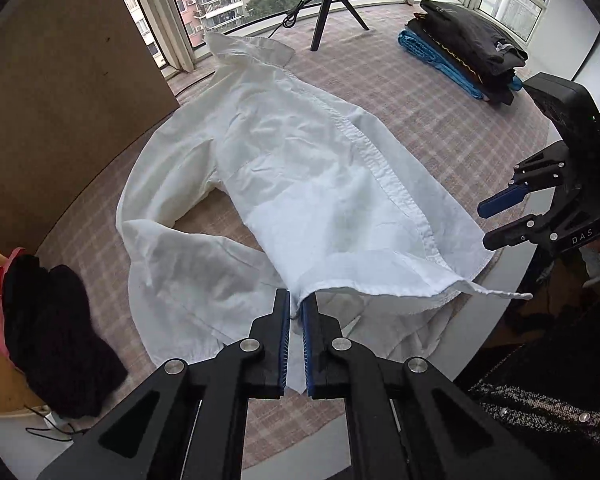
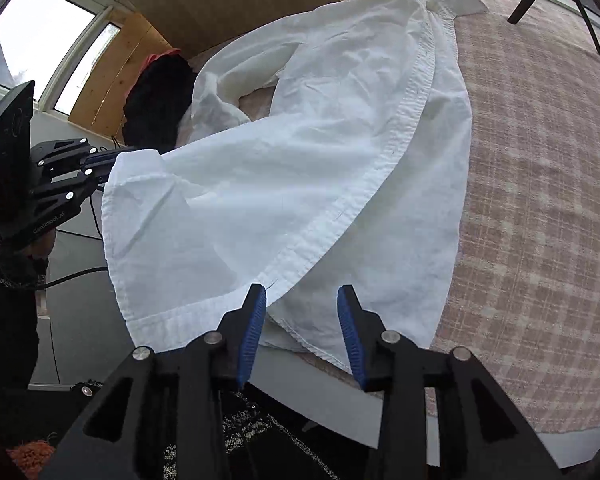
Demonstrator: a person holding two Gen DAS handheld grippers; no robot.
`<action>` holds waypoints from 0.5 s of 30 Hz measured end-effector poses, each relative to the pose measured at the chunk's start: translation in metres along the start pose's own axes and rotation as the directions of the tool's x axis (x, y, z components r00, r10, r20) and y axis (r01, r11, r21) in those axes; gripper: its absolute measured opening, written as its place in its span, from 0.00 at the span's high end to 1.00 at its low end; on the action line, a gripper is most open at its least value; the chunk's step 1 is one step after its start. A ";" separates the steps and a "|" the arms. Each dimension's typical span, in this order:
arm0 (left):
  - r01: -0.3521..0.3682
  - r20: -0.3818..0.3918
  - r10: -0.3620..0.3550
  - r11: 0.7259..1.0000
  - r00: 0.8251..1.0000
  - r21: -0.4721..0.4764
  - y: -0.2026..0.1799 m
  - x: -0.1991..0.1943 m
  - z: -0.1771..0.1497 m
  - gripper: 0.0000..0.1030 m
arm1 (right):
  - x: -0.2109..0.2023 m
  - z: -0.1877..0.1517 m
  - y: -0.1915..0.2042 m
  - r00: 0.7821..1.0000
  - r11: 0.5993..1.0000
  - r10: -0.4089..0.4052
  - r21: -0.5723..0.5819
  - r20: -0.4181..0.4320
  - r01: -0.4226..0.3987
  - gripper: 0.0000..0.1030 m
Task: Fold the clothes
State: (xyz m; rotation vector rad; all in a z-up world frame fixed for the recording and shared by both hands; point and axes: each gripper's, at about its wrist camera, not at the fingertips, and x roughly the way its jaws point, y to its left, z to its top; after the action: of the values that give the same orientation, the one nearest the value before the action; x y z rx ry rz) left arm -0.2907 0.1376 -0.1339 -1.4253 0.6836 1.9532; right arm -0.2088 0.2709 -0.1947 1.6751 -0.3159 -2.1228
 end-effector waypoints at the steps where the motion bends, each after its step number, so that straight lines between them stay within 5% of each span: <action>1: -0.004 -0.024 0.004 1.000 1.000 -0.010 0.001 0.004 0.002 0.95 | 0.008 -0.009 0.008 0.999 0.999 -0.030 -0.043 0.012 0.030 0.56; 5: -0.133 -0.098 0.133 0.991 0.986 0.006 0.003 0.016 0.004 0.95 | 0.047 -0.027 0.036 1.000 0.991 -0.014 -0.136 -0.001 0.014 0.54; 9: -0.100 -0.088 0.096 0.994 0.991 -0.036 0.010 0.016 -0.008 0.92 | 0.063 -0.015 0.022 0.971 0.971 0.237 0.022 0.016 -0.237 0.53; 12: -0.117 -0.070 0.114 0.992 0.991 -0.043 0.016 0.020 -0.023 0.91 | 0.073 -0.005 0.014 0.987 0.986 0.160 0.048 0.031 -0.162 0.48; 15: -0.047 -0.057 0.045 0.998 0.997 -0.051 0.019 0.035 -0.054 0.90 | 0.080 -0.003 0.018 0.999 1.000 0.022 -0.010 0.028 -0.022 0.48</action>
State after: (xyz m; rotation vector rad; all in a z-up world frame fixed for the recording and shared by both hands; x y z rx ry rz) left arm -0.2787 0.0925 -0.1817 -1.5133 0.7013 1.9860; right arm -0.2182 0.2193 -0.2575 1.6303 -0.3298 -2.1300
